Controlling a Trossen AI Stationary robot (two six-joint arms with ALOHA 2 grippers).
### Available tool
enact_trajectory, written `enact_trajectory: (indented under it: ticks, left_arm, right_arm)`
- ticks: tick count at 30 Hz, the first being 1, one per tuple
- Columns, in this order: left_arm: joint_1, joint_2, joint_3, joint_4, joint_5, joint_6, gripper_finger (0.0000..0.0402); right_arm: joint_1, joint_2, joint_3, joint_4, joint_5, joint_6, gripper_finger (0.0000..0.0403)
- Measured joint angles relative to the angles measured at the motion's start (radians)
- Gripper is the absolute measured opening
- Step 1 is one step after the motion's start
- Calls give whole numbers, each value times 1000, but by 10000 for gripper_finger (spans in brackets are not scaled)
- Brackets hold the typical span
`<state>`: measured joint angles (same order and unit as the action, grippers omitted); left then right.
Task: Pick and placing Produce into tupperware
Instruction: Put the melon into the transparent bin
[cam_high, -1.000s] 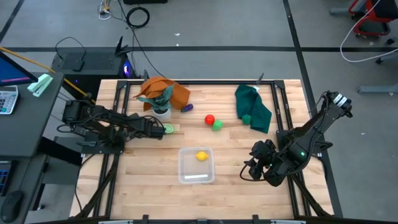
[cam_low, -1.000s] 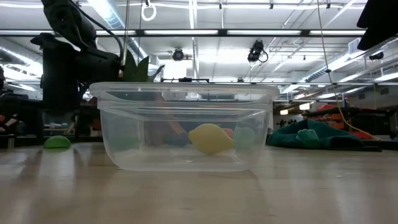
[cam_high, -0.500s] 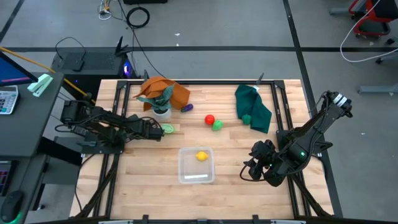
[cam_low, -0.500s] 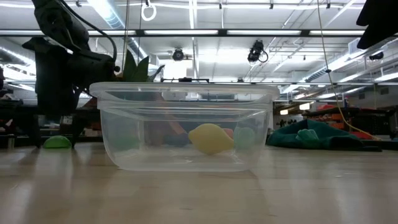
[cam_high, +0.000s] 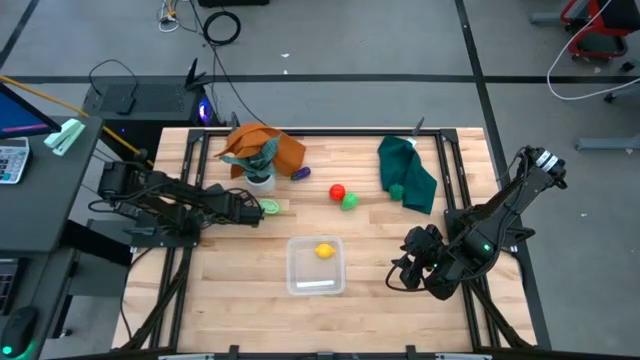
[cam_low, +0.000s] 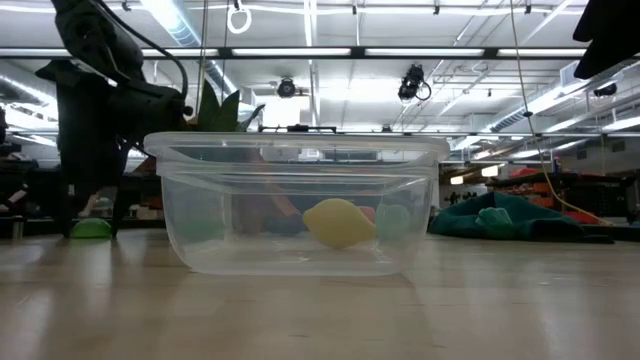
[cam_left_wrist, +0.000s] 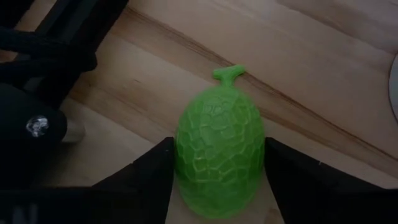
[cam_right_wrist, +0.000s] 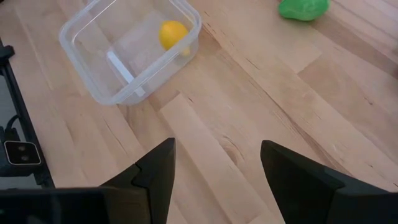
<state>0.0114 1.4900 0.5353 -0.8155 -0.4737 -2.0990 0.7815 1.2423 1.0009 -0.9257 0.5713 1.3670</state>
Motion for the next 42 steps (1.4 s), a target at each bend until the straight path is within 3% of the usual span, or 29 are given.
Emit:
enact_trajectory:
  ticks: [9,26,35,42]
  left_arm:
    - [-69,3,78,-56,-38,1,234]
    - [-316,-11,110,-18,-43,-78,228]
    - [-337,-11,245,-23,-164,80,233]
    - [-333,-12,307,-21,-171,289,236]
  right_arm:
    - [0,0,0,0,0,-3,199]
    - [0,0,0,-1,1,-34,199]
    - [0,0,0,0,0,-36,199]
    - [0,0,0,0,-2,-36,199]
